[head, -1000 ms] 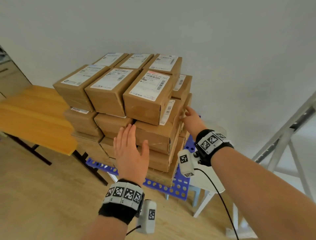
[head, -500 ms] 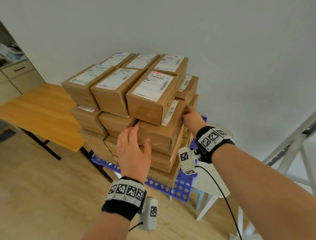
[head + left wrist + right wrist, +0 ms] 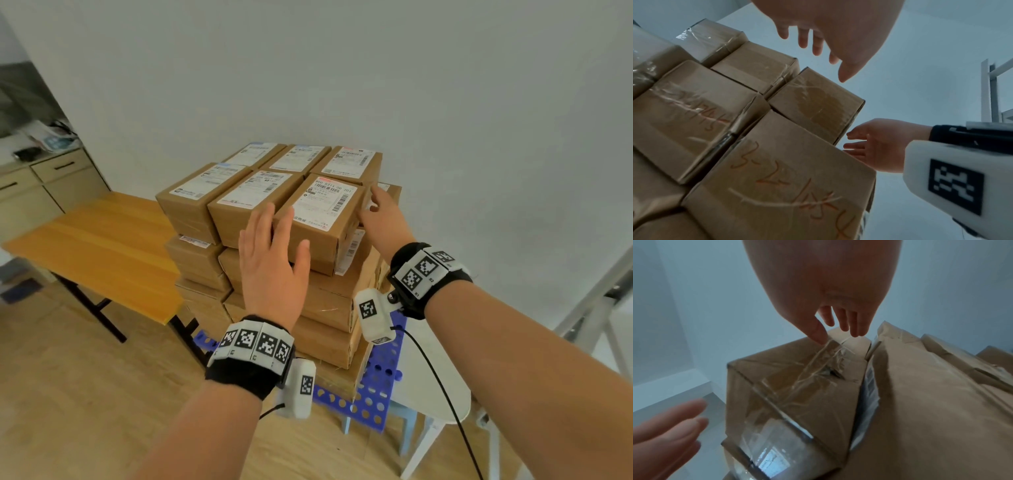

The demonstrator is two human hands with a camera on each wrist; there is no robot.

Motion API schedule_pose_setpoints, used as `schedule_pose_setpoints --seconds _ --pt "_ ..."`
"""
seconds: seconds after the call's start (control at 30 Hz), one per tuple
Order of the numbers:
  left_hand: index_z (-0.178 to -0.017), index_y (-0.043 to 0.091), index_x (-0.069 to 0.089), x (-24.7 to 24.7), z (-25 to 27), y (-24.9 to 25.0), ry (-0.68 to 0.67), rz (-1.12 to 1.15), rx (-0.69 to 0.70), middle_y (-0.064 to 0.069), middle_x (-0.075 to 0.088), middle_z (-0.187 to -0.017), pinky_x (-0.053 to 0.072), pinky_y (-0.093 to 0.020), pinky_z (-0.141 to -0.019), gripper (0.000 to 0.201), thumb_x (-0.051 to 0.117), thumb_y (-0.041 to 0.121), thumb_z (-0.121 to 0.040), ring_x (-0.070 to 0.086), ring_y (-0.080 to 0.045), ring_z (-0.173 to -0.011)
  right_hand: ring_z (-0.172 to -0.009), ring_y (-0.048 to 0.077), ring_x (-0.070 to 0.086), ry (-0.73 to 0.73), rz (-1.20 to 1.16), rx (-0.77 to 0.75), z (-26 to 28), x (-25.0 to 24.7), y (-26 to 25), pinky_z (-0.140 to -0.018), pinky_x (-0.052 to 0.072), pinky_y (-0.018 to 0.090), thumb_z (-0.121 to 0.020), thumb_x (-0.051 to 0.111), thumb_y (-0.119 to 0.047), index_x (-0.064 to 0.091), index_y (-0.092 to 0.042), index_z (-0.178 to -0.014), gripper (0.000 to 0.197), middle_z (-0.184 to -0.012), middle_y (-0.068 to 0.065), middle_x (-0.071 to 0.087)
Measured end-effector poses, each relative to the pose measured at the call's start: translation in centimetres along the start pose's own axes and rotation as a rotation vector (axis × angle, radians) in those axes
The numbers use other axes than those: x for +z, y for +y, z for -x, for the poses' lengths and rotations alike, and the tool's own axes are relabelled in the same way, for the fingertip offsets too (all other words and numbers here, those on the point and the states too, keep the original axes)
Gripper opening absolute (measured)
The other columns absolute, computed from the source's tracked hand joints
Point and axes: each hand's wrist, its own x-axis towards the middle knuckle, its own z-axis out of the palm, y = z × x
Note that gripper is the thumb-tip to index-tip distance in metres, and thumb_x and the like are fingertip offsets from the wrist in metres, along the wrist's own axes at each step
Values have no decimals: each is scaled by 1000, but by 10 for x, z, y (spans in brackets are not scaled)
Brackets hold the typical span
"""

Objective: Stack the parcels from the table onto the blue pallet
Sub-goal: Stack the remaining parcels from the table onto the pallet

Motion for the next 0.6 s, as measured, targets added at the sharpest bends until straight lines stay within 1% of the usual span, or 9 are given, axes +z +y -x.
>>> schedule_pose_setpoints --seconds 0.1,0.17,0.3,0.37,0.4,0.47,0.53,0.57,0.6 --pt "-147 27 36 1 -4 -4 -44 -43 13 1 21 -160 3 -41 -122 48 40 37 -101 6 -15 -149 -108 8 62 -12 -29 -17 -3 10 -2 -81 54 21 -95 47 -10 39 -34 -146 57 -135 -11 57" --pt "-146 28 39 1 -4 -7 -56 -52 3 2 23 -160 1 -40 -122 46 38 39 -101 6 -15 -149 -114 10 60 -24 -47 5 -2 13 -3 -85 51 22 -95 45 -9 38 -34 -147 58 -134 -10 58" --pt "-147 30 35 0 -3 -10 -86 -61 5 4 20 -160 1 -41 -122 47 37 39 -101 4 -14 -150 -114 11 61 -29 -61 16 -1 16 -5 -84 52 23 -94 44 -6 37 -33 -148 60 -133 -9 58" --pt "-149 31 32 -1 -2 -10 -96 -59 4 4 17 -161 0 -40 -122 48 37 39 -102 3 -14 -150 -111 10 60 -29 -68 11 1 14 -6 -79 50 19 -95 45 -5 37 -32 -148 59 -134 -9 58" --pt "-150 31 30 -2 0 -10 -95 -54 2 4 15 -162 1 -40 -122 49 37 39 -102 2 -14 -150 -108 8 60 -32 -71 8 2 13 -7 -74 49 16 -96 46 -6 36 -32 -148 60 -139 -7 55" --pt "-152 29 25 -4 6 -10 -87 -34 -13 4 13 -162 2 -39 -122 53 39 38 -101 2 -14 -150 -89 3 59 -21 -68 18 5 9 -5 -62 45 12 -97 50 -11 29 -32 -152 62 -150 -3 45" --pt "-153 24 21 -3 14 -10 -81 1 -56 3 12 -162 5 -38 -122 58 42 38 -101 4 -13 -149 -75 0 55 3 -67 39 10 2 -2 -56 43 10 -98 52 -14 24 -29 -154 64 -155 -2 38" --pt "-153 22 21 -2 21 -11 -75 20 -85 3 13 -162 7 -38 -122 60 44 38 -100 5 -13 -149 -78 0 56 16 -63 41 13 -1 1 -59 44 10 -98 52 -15 24 -28 -155 64 -155 -1 37" --pt "-153 20 20 0 28 -11 -65 37 -118 2 14 -162 11 -38 -122 63 46 38 -99 7 -14 -149 -89 2 58 30 -60 41 16 -5 5 -66 45 10 -98 51 -14 25 -27 -154 64 -155 0 37"
